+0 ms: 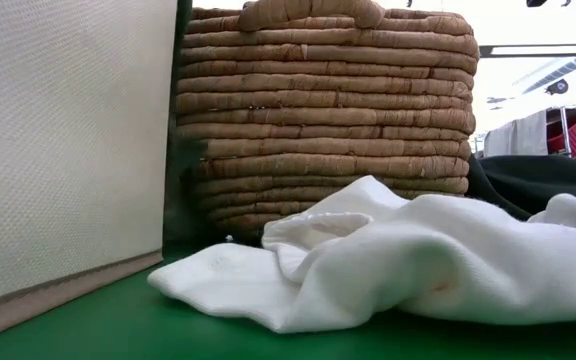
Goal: Sort clothes
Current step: Put the green shirt into the gray laundry bin
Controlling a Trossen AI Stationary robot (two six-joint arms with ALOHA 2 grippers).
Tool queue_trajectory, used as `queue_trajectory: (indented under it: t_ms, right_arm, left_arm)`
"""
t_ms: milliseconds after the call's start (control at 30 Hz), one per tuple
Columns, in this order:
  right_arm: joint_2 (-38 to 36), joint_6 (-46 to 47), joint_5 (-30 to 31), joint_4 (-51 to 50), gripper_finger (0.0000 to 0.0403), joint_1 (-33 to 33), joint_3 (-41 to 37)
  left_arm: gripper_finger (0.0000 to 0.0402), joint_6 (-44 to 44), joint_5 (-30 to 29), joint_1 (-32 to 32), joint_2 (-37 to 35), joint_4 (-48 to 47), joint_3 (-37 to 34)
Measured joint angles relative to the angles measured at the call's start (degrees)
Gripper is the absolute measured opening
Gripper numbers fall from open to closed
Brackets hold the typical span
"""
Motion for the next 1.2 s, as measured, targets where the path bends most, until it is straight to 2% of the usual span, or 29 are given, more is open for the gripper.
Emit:
queue_trajectory:
  t_ms: [133,400,600,833,1033,1200]
  right_arm:
    - [0.0,-0.1,0.0,0.0,0.0031,0.0,0.0]
    - [0.0,-0.2,0.0,0.3,0.0031,0.0,0.0]
    - [0.0,-0.2,0.0,1.0,0.0031,0.0,0.0]
    - [0.0,-0.2,0.0,1.4,0.0031,0.0,0.0]
    - [0.0,-0.2,0.0,1.3,0.0031,0.0,0.0]
    - [0.0,-0.2,0.0,1.4,0.0031,0.0,0.0]
  left_arm:
    - [0.0,6.0,0.5,0.0,0.5,6.3,2.0]
    - [0.0,8.6,10.6,0.0,0.5,16.9,2.5]
    - [0.0,12.3,12.5,0.0,0.1,22.7,2.6]
    - [0.0,10.2,26.8,-0.3,0.1,26.8,2.6]
    - [0.0,10.5,33.3,-0.3,-0.1,32.4,2.6]
    - [0.0,8.1,45.4,-0.3,0.1,36.7,2.6]
